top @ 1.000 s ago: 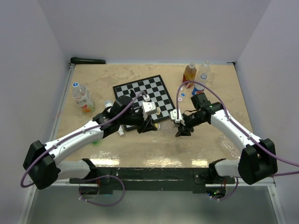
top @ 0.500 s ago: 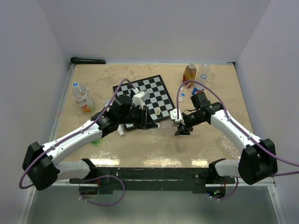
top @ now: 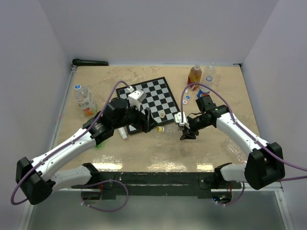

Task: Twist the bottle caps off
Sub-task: Unscrew the bottle cap from the plastic bottle.

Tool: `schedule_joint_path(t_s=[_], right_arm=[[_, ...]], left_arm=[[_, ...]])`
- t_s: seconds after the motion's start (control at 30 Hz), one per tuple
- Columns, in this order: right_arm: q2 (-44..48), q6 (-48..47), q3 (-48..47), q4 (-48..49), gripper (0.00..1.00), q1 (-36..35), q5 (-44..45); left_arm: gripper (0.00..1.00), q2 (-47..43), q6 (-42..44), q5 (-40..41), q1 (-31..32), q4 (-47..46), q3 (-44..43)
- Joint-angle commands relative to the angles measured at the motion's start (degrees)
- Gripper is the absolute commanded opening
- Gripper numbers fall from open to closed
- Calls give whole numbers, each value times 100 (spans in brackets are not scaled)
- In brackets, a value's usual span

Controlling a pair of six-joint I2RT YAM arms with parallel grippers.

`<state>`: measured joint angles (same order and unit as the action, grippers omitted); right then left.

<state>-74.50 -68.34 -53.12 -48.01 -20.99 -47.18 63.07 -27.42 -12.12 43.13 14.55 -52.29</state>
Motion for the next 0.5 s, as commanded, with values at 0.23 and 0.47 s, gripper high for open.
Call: schedule_joint_path(t_s=[0.23, 0.47], right_arm=[[111, 40, -31, -59, 1, -10, -2], [93, 48, -23, -33, 1, -10, 7]], left_arm=[[95, -1287, 4180, -439, -16, -1031, 623], [96, -1561, 5492, -1186, -7, -1727, 1151]])
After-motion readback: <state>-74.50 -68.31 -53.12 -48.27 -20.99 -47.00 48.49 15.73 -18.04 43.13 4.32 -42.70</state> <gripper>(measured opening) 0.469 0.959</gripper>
